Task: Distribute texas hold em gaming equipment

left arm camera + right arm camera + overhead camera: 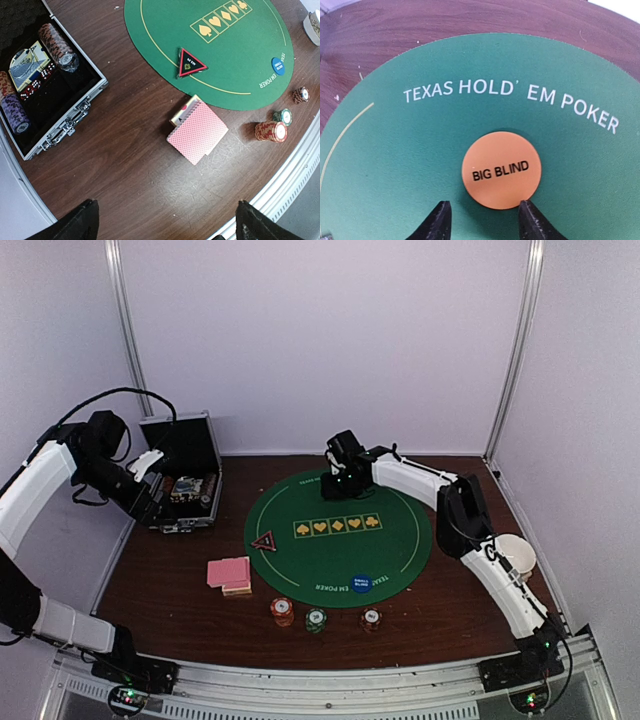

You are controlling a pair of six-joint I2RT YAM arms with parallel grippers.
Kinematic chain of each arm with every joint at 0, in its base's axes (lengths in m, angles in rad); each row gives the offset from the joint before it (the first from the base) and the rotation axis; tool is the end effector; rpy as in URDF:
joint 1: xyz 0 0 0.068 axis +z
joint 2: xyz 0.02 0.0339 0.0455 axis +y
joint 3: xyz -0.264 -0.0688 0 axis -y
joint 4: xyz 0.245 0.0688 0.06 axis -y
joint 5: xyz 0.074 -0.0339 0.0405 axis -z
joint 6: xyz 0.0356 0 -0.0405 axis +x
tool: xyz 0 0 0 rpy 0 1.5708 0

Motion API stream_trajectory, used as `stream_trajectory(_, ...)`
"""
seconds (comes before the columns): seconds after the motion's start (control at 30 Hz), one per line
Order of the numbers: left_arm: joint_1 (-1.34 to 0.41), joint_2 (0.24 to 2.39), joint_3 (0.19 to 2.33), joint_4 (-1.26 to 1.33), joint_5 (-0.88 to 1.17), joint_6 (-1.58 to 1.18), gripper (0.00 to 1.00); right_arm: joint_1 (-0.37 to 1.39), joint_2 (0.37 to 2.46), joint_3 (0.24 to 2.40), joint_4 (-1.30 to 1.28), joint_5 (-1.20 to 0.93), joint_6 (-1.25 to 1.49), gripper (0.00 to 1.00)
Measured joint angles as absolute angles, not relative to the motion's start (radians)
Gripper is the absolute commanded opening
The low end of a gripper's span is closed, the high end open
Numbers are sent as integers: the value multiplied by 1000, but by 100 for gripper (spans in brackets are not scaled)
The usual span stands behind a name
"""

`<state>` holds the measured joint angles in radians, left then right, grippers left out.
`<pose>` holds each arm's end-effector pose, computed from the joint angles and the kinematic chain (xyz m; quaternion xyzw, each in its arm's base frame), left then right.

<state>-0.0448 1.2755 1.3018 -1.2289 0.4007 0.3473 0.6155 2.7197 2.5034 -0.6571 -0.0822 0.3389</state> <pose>0.2241 -0.0239 0.3329 0.2234 0.9379 -0.1664 0.2068 0.4746 0.3392 0.1437 -0.1434 0.9281 0.1911 0.2855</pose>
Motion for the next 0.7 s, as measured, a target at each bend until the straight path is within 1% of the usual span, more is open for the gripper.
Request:
stream_trajectory(0.07, -45, 1275, 1302, -1229, 401, 347, 98, 617, 2719, 2503, -656, -89, 334, 67)
stream_trajectory(0.13, -45, 1275, 1302, -1229, 401, 347, 98, 619, 2708, 2486, -653, -89, 316, 71)
stream_trajectory(0.2, -45, 1275, 1302, -1229, 402, 347, 97, 623, 2658, 2409, -648, -89, 299, 74)
stream_trajectory(0.3, -45, 1275, 1302, -1229, 402, 347, 98, 632, 2525, 2221, -630, -88, 275, 77)
stream_trajectory(0.43, -45, 1273, 1302, -1229, 401, 347, 98, 652, 2310, 1953, -586, -76, 248, 75)
stream_trajectory(0.53, -45, 1271, 1302, -1230, 401, 347, 98, 702, 2143, 1752, -541, -67, 231, 73)
stream_trajectory(0.7, -45, 1266, 1302, -1234, 402, 347, 98, 829, 1988, 1494, -485, -62, 217, 71)
